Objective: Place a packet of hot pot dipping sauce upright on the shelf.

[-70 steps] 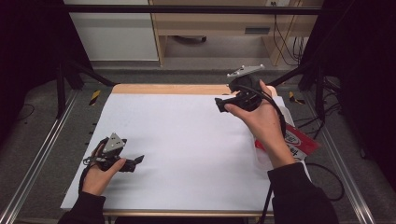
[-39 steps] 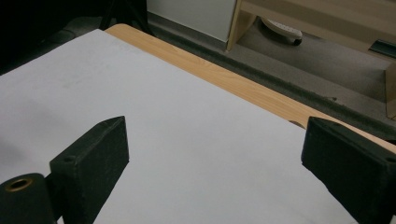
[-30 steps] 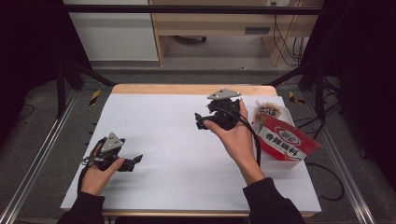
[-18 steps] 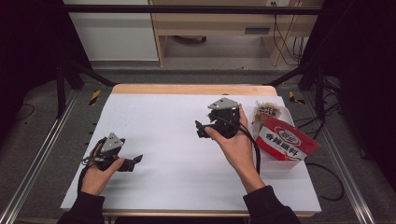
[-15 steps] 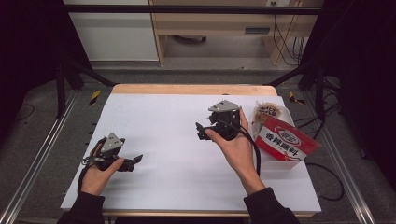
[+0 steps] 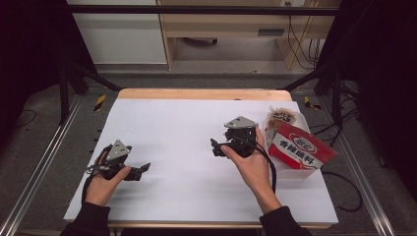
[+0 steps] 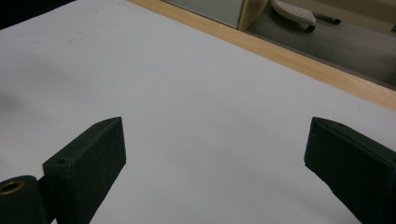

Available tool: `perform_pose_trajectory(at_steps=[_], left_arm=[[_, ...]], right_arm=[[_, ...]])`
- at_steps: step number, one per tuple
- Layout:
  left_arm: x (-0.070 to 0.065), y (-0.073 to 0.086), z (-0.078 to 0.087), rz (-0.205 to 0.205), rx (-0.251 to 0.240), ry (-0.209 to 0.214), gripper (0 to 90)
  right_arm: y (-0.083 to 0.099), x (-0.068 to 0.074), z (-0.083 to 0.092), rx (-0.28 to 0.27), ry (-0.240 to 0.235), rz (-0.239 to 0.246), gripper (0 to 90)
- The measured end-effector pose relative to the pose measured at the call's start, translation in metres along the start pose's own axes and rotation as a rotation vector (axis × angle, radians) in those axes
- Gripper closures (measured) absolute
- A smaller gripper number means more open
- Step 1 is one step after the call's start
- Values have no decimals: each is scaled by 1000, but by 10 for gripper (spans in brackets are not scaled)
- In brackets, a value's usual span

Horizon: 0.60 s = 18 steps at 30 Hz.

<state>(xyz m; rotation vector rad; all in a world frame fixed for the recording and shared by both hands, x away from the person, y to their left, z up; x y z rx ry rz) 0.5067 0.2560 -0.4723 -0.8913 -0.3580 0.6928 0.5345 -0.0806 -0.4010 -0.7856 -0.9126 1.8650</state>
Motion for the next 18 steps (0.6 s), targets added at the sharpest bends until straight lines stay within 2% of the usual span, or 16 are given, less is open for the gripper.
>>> perform_pose_trajectory(at_steps=[5, 14, 18], left_arm=[[0, 0, 0, 0, 1, 0, 45], [0, 0, 0, -2, 4, 1, 44], [-1, 0, -1, -3, 5, 0, 44]], right_arm=[[15, -2, -5, 24, 0, -18, 62], [29, -3, -13, 44, 1, -11, 62], [38, -2, -20, 71, 10, -7, 66]])
Point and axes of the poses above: each handheld gripper's, and its own axes: z roughly backward along the jaws, y roughly out of its underside, x roughly to its left, the point moved 5 cm from there along -z, roughly forward along the jaws, and after that the axes turned 8 degrees about y, right-handed, at the moved point
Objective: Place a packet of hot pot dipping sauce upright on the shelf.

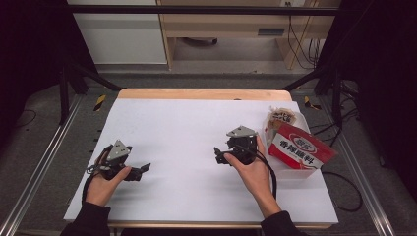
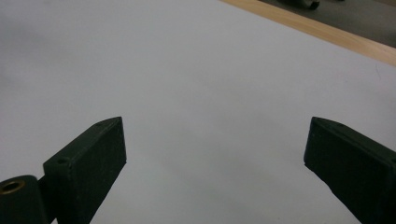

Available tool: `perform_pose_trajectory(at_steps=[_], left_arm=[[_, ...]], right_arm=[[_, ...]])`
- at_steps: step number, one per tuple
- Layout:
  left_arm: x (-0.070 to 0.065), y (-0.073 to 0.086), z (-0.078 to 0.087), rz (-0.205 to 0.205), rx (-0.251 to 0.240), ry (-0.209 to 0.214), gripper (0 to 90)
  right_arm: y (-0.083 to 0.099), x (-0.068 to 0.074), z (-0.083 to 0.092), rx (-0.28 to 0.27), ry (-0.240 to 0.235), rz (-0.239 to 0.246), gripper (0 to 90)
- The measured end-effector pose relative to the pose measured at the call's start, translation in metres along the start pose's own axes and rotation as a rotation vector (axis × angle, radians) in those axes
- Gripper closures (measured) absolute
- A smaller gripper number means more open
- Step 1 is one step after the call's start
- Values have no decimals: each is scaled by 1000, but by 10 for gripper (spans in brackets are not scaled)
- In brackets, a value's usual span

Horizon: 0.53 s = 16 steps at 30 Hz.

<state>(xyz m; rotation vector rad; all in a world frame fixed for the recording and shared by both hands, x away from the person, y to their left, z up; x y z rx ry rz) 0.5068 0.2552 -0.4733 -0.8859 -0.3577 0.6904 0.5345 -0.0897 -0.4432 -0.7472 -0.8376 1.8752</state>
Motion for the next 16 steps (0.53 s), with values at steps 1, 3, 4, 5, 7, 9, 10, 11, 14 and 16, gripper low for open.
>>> perform_pose_trajectory(at_steps=[1, 3, 4, 5, 7, 9, 10, 11, 14, 16], left_arm=[[0, 0, -1, 0, 3, 0, 43], [-1, 0, -1, -3, 5, 0, 43], [-1, 0, -1, -3, 5, 0, 43], [-1, 1, -1, -4, 8, 0, 43], [-1, 1, -2, -4, 10, 0, 43], [-1, 1, -2, -5, 11, 0, 43], [-1, 1, -2, -6, 11, 0, 43], [-1, 1, -3, -6, 11, -1, 43], [0, 2, -3, -7, 13, 1, 43], [0, 1, -3, -8, 15, 1, 43]], right_arm=[[6, 1, -6, 9, 7, 8, 67], [13, 3, -13, 20, 4, 10, 67], [13, 3, -13, 20, 4, 10, 67], [18, 5, -19, 27, 14, 18, 80], [23, 7, -24, 32, 13, 15, 83], [28, 10, -29, 45, 5, 17, 83], [29, 11, -30, 45, 4, 26, 83], [31, 12, -31, 46, 6, 26, 83], [36, 12, -34, 62, -8, 17, 83], [37, 13, -34, 64, -16, 8, 83]])
Point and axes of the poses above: each handheld gripper's, and its own axes: z roughly backward along the jaws, y roughly out of its underside, x roughly to its left, the point moved 5 cm from there along -z, roughly forward along the jaws, and after that the axes turned 8 degrees about y, right-handed, at the moved point
